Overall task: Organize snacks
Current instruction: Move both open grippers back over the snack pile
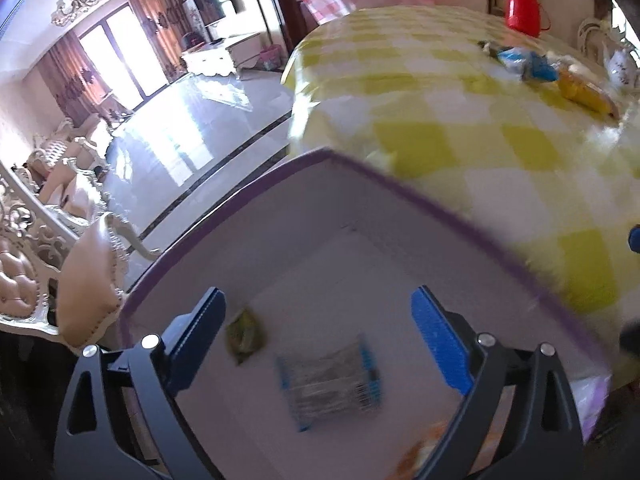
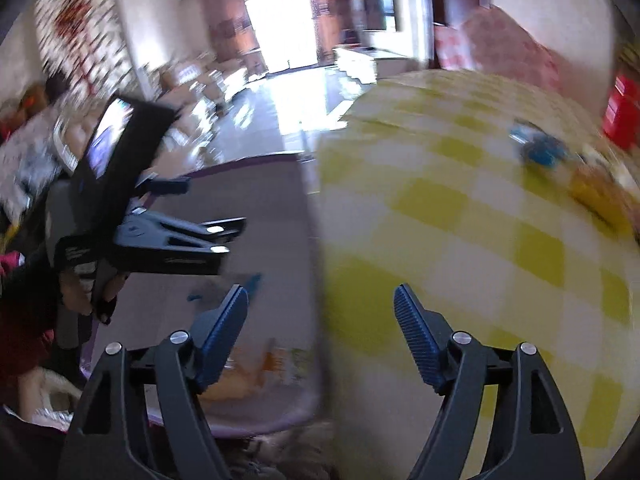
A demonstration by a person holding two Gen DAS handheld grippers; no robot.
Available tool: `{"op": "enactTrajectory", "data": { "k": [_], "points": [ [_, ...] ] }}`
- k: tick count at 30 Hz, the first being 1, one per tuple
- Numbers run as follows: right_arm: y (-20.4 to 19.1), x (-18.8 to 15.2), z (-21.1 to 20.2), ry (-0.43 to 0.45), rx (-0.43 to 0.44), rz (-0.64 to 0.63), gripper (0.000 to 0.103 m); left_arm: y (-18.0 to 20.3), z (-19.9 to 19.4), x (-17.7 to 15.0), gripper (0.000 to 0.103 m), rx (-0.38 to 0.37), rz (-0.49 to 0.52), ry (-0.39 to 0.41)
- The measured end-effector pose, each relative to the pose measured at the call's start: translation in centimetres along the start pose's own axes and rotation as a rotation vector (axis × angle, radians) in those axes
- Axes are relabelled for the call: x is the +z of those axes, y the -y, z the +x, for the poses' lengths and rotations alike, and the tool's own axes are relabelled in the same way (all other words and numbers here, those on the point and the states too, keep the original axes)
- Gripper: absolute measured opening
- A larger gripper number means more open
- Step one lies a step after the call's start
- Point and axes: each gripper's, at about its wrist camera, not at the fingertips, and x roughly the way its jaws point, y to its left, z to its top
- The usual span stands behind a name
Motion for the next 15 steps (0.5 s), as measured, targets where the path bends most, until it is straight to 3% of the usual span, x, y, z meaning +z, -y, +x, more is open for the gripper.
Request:
{"op": "enactTrajectory", "data": {
  "k": [2,7,12,15],
  "points": [
    [3.0,-0.3,-1.5,0.037,-0.010,0.077,0.075,1.4,-0.4,0.9,0.095,-0.025,0.005,0.016],
    [11.0,-2.2,-5.5,0.124,-0.136,0.256,0.083,8.3,-2.7,4.8,0.099,-0.193,0.036,0.099],
    [18.1,-4.7,-8.4,0.112,-0.249,0.397,0.084,17.0,-3.1,8.5,0.101,-0.347,0.090,0.147],
    [21.5,-5.6,-9.8,0.106,-0.295,0.434,0.087,21.8,-1.9,10.3,0.101,-0.397,0.116,0.128]
  ]
}}
